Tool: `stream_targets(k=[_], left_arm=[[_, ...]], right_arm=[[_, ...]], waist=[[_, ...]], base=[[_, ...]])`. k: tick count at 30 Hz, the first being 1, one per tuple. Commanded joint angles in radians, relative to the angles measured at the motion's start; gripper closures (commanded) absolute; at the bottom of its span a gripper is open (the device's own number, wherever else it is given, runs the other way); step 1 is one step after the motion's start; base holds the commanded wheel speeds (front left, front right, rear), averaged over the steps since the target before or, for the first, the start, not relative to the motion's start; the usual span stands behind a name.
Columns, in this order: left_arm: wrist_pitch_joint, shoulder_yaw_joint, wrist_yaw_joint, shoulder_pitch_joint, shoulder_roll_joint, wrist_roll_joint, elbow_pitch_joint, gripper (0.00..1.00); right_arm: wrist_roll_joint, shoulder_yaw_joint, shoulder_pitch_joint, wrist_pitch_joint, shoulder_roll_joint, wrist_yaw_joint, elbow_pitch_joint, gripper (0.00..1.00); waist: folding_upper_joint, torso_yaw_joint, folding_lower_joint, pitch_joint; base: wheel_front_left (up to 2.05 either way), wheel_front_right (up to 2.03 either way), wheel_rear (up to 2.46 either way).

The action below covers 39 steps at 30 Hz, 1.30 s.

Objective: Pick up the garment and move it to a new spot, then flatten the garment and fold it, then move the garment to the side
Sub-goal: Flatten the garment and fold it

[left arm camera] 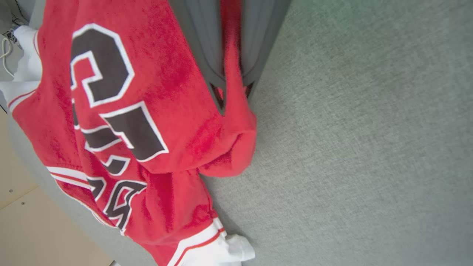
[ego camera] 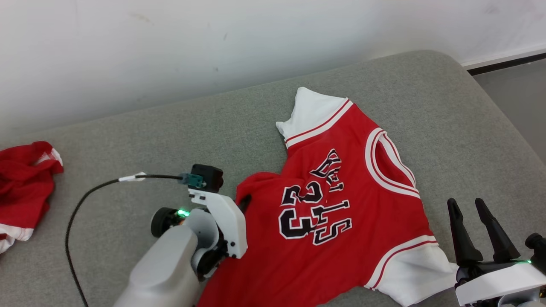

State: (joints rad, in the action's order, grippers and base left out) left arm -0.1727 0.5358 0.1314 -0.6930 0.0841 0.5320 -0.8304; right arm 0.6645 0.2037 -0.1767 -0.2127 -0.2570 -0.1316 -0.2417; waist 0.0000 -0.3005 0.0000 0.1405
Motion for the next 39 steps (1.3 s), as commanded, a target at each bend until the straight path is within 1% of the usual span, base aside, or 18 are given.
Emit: stream_targets(k=[1,4,11,20,23,24,25,26,31,39], left_arm=[[0.009,0.000,-0.002,-0.015,0.016,0.019,-0.007,1.00],[0.051,-0.011,-0.002,-0.039,0.036,0.040,-0.031,1.00],[0.116,-0.061,-0.002,-0.128,0.127,0.073,-0.116,1.00],[0.200,-0.134,-0.005,-0.229,0.248,0.106,-0.255,1.00],[0.231,-0.139,-0.004,-0.242,0.260,0.110,-0.288,1.00],[0.235,-0.138,-0.003,-0.244,0.262,0.113,-0.296,0.67],[0.239,-0.134,-0.002,-0.245,0.263,0.112,-0.303,0.13],[0.238,-0.129,-0.002,-0.247,0.266,0.113,-0.308,0.00],[0.269,-0.095,-0.002,-0.225,0.251,0.140,-0.274,0.00],[0.360,-0.030,-0.002,-0.169,0.295,0.172,-0.115,0.00]], right_arm=[[0.004,0.002,-0.005,-0.006,-0.004,0.002,-0.005,0.00],[0.006,0.003,-0.008,-0.010,-0.007,0.002,-0.011,0.00],[0.011,0.007,-0.021,-0.024,-0.001,0.002,-0.008,0.00],[0.020,0.018,-0.055,-0.039,0.004,0.002,-0.019,0.00],[0.023,0.022,-0.061,-0.044,0.004,0.002,-0.026,0.00],[0.024,0.023,-0.061,-0.044,0.003,0.002,-0.028,0.00],[0.025,0.023,-0.060,-0.044,0.003,0.002,-0.030,0.00],[0.025,0.023,-0.059,-0.044,0.004,0.002,-0.033,0.00],[0.024,0.025,-0.052,-0.049,0.003,0.002,-0.039,0.00],[0.009,0.027,-0.022,-0.050,-0.017,0.002,-0.031,0.00]], waist=[[0.0000,0.000,0.0000,-0.002],[0.0000,0.003,0.0000,-0.005],[0.0000,0.001,0.0000,0.026],[0.0000,-0.039,0.0000,0.076],[0.0000,-0.049,0.0000,0.077],[0.0000,-0.051,0.0000,0.076],[0.0000,-0.051,0.0000,0.074],[0.0000,-0.050,0.0000,0.072],[0.0000,-0.020,0.0000,0.042],[0.0000,0.069,0.0000,-0.045]], base=[[0.00,0.00,0.00],[0.00,0.00,0.00],[0.00,0.00,0.00],[0.00,0.00,0.00],[0.00,0.00,0.00],[0.00,0.00,0.00],[0.00,0.00,0.00],[0.00,0.00,0.00],[0.00,0.00,0.00],[0.00,0.00,0.00]])
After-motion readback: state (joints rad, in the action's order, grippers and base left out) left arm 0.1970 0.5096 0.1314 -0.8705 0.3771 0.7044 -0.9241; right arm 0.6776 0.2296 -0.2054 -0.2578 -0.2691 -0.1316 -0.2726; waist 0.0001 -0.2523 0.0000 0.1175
